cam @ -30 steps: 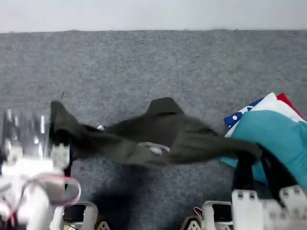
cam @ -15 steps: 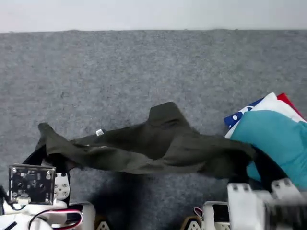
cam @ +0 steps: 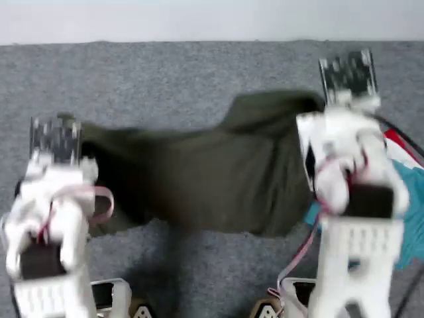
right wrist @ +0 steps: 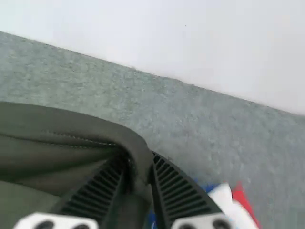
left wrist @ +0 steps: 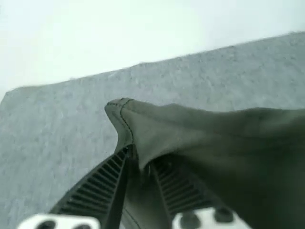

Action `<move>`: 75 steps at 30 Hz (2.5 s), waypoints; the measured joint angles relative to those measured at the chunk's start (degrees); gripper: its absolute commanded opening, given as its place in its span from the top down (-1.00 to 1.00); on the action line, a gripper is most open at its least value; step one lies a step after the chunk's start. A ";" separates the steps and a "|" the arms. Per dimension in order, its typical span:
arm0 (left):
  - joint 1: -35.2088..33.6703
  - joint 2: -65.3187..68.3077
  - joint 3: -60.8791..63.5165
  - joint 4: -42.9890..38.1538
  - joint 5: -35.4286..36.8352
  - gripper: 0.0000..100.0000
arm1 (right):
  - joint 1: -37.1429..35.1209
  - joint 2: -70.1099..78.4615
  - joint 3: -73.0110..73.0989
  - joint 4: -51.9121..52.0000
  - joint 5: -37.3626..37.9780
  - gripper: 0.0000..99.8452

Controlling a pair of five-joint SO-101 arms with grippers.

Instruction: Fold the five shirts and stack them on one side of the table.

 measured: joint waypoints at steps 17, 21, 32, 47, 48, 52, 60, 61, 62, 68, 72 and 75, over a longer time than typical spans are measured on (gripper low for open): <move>0.09 64.00 -75.25 -5.89 17.85 0.98 | -4.22 57.58 -95.82 1.85 0.09 0.98; 0.09 69.45 -91.25 7.38 17.14 0.98 | -4.31 56.97 -102.95 10.37 0.18 0.98; 0.09 74.37 -95.56 37.01 7.03 0.98 | -6.15 57.49 -101.80 35.08 0.26 0.98; -2.90 47.38 -53.19 39.12 -1.49 0.98 | -4.92 27.25 -47.82 40.35 -0.88 0.98; -3.25 44.31 -48.79 39.12 -2.29 0.98 | -4.75 23.12 -41.85 40.35 -0.88 0.98; -5.71 31.74 -34.11 39.12 -5.36 0.98 | -4.40 6.95 -21.19 40.35 0.53 0.98; -16.00 3.87 -10.46 39.12 -16.09 0.98 | -4.48 -23.12 11.16 40.35 6.95 0.98; -17.58 0.62 -8.09 39.12 -17.32 0.98 | -4.48 -26.46 14.07 40.35 7.21 0.98; -18.90 -2.55 -5.36 39.12 -18.90 0.98 | -4.48 -29.36 16.53 40.35 7.38 0.98; -22.24 -11.08 7.74 38.86 -24.44 0.98 | -4.48 -29.54 21.01 40.35 9.05 0.98; -22.24 -12.22 11.16 34.02 -24.88 0.98 | -4.48 -21.63 21.19 39.47 9.32 0.98; -22.24 -10.11 14.51 28.04 -24.88 0.98 | -4.48 -16.26 21.10 32.70 9.32 0.98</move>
